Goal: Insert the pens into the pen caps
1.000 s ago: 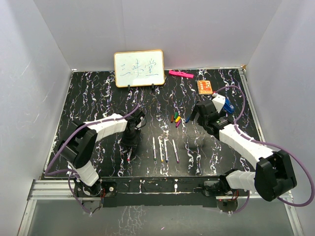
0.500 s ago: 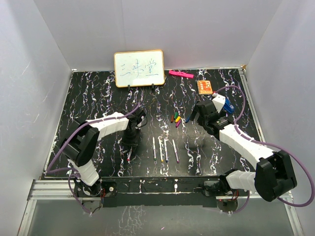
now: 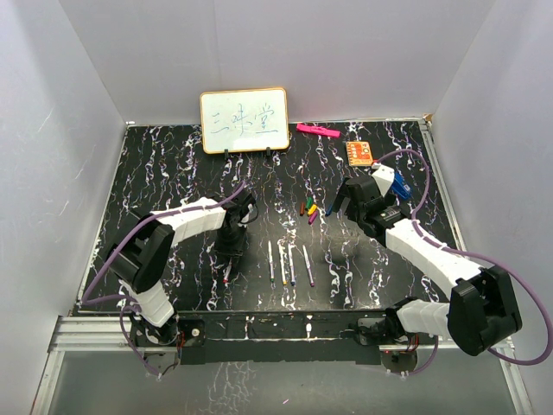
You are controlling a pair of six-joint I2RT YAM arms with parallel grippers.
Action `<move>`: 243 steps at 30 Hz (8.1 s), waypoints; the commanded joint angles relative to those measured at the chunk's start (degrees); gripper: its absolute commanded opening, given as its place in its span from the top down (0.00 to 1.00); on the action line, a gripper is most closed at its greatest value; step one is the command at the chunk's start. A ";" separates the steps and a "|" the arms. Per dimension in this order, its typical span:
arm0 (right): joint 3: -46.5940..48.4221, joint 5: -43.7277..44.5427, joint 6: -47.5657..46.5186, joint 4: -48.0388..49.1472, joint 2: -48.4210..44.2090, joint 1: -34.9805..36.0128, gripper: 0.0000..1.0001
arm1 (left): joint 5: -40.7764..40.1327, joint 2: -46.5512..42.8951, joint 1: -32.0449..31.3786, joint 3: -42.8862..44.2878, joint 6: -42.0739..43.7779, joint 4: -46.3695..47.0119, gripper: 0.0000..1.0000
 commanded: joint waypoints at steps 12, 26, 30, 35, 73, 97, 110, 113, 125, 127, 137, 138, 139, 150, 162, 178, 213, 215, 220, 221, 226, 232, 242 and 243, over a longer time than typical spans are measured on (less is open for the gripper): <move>-0.61 -1.12 -1.19 2.80 -1.14 0.17 0.02 | 5.96 9.42 -1.30 -8.50 -3.11 20.56 1.00; -3.65 -6.18 -4.91 6.80 -3.79 0.20 0.02 | -1.16 -2.20 -1.29 -10.82 -4.66 21.81 1.00; -3.40 -6.67 -5.28 6.97 -2.77 0.23 0.03 | -3.26 -6.16 -1.30 -11.21 -4.64 20.26 1.00; -0.81 -8.60 -6.50 7.06 0.63 0.23 0.12 | -4.89 -9.98 -1.35 -9.96 -3.96 14.76 1.00; 27.31 -12.43 -13.80 8.12 35.45 9.54 0.60 | -5.19 -33.84 -1.30 -17.26 -6.01 15.88 1.00; 32.25 -5.52 -15.23 6.72 42.52 9.57 0.59 | -3.48 -32.48 -1.35 -18.85 -6.11 17.69 1.00; 30.51 -6.12 -14.57 6.19 43.00 9.47 0.59 | -3.84 -30.43 -1.32 -18.43 -7.08 16.37 1.00; 29.84 -6.73 -14.04 6.09 42.79 9.48 0.59 | -3.89 -30.21 -1.30 -18.49 -7.24 16.41 1.00; 26.02 -8.49 -11.45 4.95 40.85 9.46 0.60 | -3.63 -29.56 -1.30 -18.73 -7.34 16.79 1.00; 25.52 -8.93 -10.78 4.59 40.60 9.56 0.61 | -3.62 -29.20 -1.30 -18.56 -7.25 16.81 1.00; 22.08 -8.91 -8.57 3.88 39.00 10.81 0.63 | -3.47 -29.22 -1.30 -18.53 -6.65 17.32 1.00; 22.15 -8.79 -8.49 3.69 39.19 10.98 0.63 | -3.41 -29.02 -1.30 -18.47 -6.56 17.41 1.00; 22.28 -8.69 -8.43 3.51 39.51 11.11 0.64 | -3.33 -28.87 -1.31 -18.44 -6.55 17.42 1.00; 25.40 -6.17 -8.21 0.57 43.53 12.28 0.67 | -2.97 -28.75 -1.35 -18.87 -6.29 17.90 1.00; 27.60 -5.70 -8.21 -4.19 47.85 12.65 0.99 | -2.83 -27.26 -1.30 -18.09 -5.76 18.13 1.00; 30.52 -6.26 -11.14 -4.18 43.05 13.42 1.00 | -0.32 -29.07 -1.30 -16.92 -4.20 19.92 1.00; -7.15 -25.88 -10.64 61.76 -3.82 15.88 1.00 | 22.24 -36.25 -1.63 -27.91 -17.47 74.07 1.00; -6.99 -25.78 -10.58 62.42 -3.44 16.16 1.00 | 23.27 -36.14 -1.74 -27.55 -18.14 74.75 1.00; -6.26 -25.86 -10.77 62.78 -2.18 16.75 1.00 | 25.34 -36.52 -2.38 -27.42 -18.51 76.58 1.00; -6.08 -25.97 -10.88 62.78 -2.02 16.91 1.00 | 25.49 -36.77 -2.62 -27.40 -18.09 76.76 1.00; -5.88 -25.93 -10.91 62.84 -1.63 17.28 1.00 | 26.13 -36.98 -3.13 -27.68 -15.94 76.89 1.00; -5.92 -25.43 -11.42 62.84 -1.50 17.78 1.00 | 27.02 -36.90 -3.65 -27.85 -15.83 78.41 1.00; -5.79 -25.31 -11.71 62.27 -1.53 18.29 1.00 | 25.38 -37.20 -3.84 -27.88 -15.13 77.51 1.00; -5.79 -25.28 -11.85 62.21 -1.65 18.29 1.00 | 25.25 -37.28 -3.85 -27.95 -15.11 77.47 1.00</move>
